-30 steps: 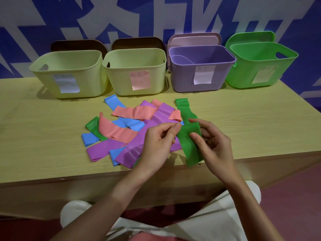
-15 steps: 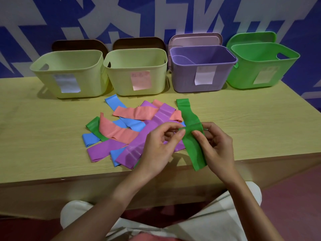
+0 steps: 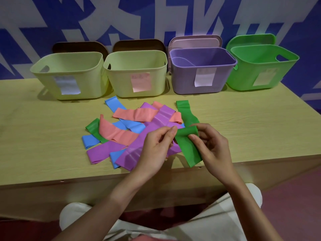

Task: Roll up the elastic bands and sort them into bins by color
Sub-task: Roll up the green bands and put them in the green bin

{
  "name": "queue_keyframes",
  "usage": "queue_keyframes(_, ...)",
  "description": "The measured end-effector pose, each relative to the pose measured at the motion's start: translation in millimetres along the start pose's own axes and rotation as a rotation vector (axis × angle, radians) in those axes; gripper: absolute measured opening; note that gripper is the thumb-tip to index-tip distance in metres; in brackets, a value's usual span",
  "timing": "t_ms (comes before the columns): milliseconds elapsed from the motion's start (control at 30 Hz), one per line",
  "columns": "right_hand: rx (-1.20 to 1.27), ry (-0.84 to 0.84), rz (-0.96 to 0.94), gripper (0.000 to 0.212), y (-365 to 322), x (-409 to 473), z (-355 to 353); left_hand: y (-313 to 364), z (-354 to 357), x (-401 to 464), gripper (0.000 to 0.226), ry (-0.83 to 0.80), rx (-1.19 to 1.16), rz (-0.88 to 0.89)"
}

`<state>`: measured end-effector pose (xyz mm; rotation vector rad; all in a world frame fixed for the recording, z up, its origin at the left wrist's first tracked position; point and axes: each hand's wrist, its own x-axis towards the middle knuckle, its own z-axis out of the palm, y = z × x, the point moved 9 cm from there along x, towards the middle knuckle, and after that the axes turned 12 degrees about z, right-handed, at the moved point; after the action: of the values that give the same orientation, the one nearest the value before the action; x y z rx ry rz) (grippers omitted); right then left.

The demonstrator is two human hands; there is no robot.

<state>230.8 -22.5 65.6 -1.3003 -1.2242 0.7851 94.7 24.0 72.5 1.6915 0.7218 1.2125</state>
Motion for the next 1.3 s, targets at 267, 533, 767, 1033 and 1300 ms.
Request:
queue_keyframes(267,0.012,0.061,0.03,0.024,6.6,0.0,-7.8,-2.1,1.7,0.3,0.021,-0.015,-0.01,0.021)
queue_keyframes(533,-0.018,-0.058,-0.019,0.034,-4.8,-0.2,-1.9,-2.7,-1.1,1.3,0.022,0.006,0.019,-0.022)
queue_keyframes(767,-0.017,-0.012,0.035,0.024,1.6,1.1,-4.2,-1.9,2.6,1.1,0.029,-0.022,0.027,-0.024)
queue_keyframes(1033,0.018,0.013,0.03,0.026,-6.2,0.4,-4.8,-0.7,2.2,0.2,0.022,-0.064,0.012,0.011)
queue_keyframes(1300,0.131,-0.002,0.084,0.02,-1.9,-1.1,-5.6,1.4,-2.8,-2.0,0.019,-0.04,0.115,0.046)
